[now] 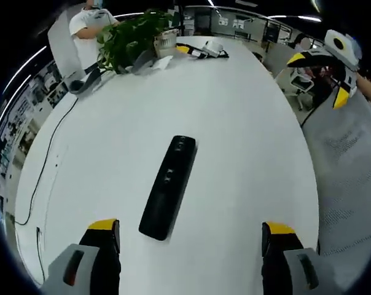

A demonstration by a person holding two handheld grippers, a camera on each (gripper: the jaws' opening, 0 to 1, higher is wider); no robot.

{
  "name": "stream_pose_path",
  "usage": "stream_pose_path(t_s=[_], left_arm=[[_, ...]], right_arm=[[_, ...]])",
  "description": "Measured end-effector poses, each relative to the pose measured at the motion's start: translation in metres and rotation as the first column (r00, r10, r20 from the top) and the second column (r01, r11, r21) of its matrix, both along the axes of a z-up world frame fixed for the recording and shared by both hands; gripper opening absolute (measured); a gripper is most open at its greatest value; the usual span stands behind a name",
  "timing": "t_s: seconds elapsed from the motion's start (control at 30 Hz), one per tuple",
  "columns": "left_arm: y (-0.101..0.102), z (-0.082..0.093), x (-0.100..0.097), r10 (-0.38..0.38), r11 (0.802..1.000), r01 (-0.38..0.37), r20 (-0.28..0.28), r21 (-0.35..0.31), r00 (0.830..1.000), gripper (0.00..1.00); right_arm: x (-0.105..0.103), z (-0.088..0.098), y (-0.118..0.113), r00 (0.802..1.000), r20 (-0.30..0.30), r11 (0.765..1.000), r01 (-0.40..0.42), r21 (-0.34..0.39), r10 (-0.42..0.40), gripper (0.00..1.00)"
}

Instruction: Press the specified remote control buttons in sequence, fully releasing each button before pressing the next.

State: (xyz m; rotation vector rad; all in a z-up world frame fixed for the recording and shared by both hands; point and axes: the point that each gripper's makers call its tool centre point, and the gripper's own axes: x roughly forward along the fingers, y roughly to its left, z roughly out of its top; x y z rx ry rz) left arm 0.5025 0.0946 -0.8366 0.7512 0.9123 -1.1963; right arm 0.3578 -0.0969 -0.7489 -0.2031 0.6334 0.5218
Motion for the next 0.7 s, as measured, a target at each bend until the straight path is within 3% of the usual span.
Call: stream_pose_path(t_s=[0.1,0.3,0.5,0.7], left_arm=[[0.001,-0.004,0.001,-0.009,1.0,0.009,0.001,0.022,1.0,1.0],[0.007,-0.015,0.007,-0.079,0.99,0.076,0.021,0.122,0.997,1.0],[0.005,-0.022,0.016,-0.084,0.985,0.083,0.0,0.154,0.996,1.0],[-0.002,-0.021,0.02,-0.074,0.988,0.078,-0.034,0.134,0.997,0.97]], right_arm=[[-0.001,-0.003,0.001,1.0,-0.005,1.0,-0.015,-0.028,0.015,0.71],[0.0,0.002,0.002,1.0,0.014,1.0,-0.027,-0.016,0.028,0.69],[0.0,0.0,0.001,1.0,0.001,0.999,-0.026,-0.02,0.026,0.68],[0.001,-0.001,0.001,1.0,0.003,0.999,-0.027,-0.027,0.027,0.68]])
